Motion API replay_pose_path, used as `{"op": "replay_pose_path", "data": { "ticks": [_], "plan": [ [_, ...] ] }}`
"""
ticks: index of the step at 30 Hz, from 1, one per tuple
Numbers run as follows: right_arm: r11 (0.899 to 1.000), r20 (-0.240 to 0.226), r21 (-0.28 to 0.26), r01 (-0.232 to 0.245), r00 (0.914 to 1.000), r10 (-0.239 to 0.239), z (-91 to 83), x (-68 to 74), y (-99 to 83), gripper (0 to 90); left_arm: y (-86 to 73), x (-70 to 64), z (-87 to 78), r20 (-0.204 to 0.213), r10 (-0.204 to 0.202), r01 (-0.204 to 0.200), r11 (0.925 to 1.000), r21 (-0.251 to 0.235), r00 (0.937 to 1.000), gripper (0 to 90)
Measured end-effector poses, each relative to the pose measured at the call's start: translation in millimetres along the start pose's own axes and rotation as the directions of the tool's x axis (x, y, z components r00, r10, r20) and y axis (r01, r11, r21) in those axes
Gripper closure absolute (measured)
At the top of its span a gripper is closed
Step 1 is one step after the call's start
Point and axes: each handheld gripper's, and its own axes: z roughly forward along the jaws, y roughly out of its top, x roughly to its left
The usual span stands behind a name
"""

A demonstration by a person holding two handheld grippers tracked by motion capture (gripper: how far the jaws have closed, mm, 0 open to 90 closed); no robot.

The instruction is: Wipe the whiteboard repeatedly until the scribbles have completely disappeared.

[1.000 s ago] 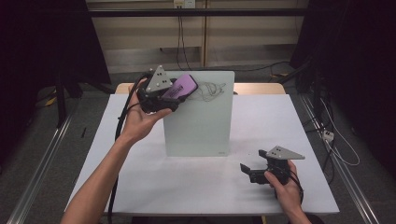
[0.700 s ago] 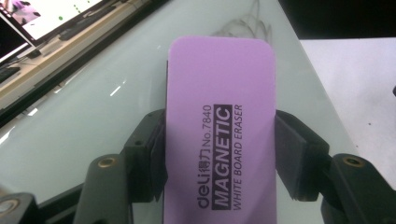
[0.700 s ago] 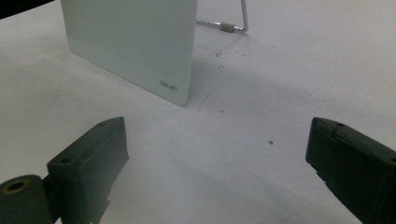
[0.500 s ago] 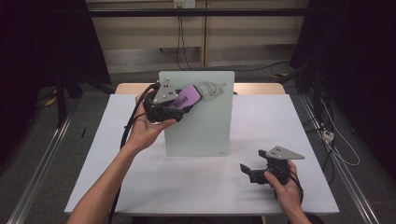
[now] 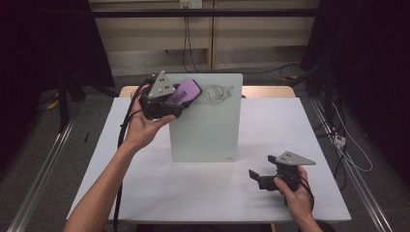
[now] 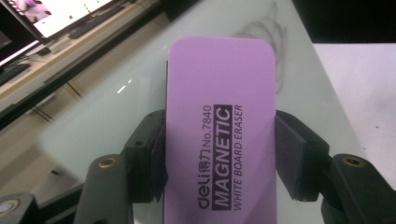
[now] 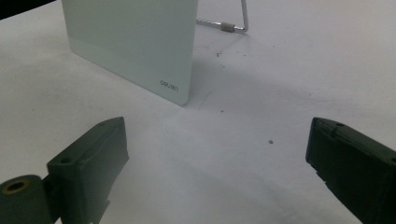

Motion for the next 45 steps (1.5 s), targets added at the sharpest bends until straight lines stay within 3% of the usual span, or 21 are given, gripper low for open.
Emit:
{"op": "replay_pose_path", "data": {
  "ticks": [4, 9, 22, 35, 45],
  "plan": [
    [1.0, 0.001, 0.001, 0.0, 1.0, 0.0, 0.6, 0.2, 0.2, 5.8, 1.1, 6.9, -5.1, -0.014, -0.014, 0.014, 0.9999, -0.01, 0.9998, 40.8],
    [1.0, -0.001, 0.001, -0.001, 1.0, 0.001, 0.6, 0.1, 0.2, 5.8, -0.6, 3.4, -3.2, -0.012, 0.0, 0.001, 0.9999, 0.011, 0.9999, 40.8],
    [1.0, -0.001, 0.004, -0.001, 1.0, 0.001, 1.0, 0.6, 0.3, 5.8, -12.3, -21.3, 14.9, 0.041, 0.027, -0.03, 0.9971, 0.07, 0.9988, 40.6],
    [1.0, -0.002, 0.004, -0.001, 1.0, 0.001, 0.8, 0.6, 0.3, 5.8, -26.2, -45.9, 29.3, 0.108, 0.047, -0.061, 0.9903, 0.125, 0.993, 40.6],
    [1.0, -0.003, 0.005, 0.001, 1.0, -0.001, 1.7, 0.4, 0.3, 5.8, -23.0, -41.2, 28.6, 0.118, 0.031, -0.045, 0.9924, 0.114, 0.9925, 40.6]
  ]
}}
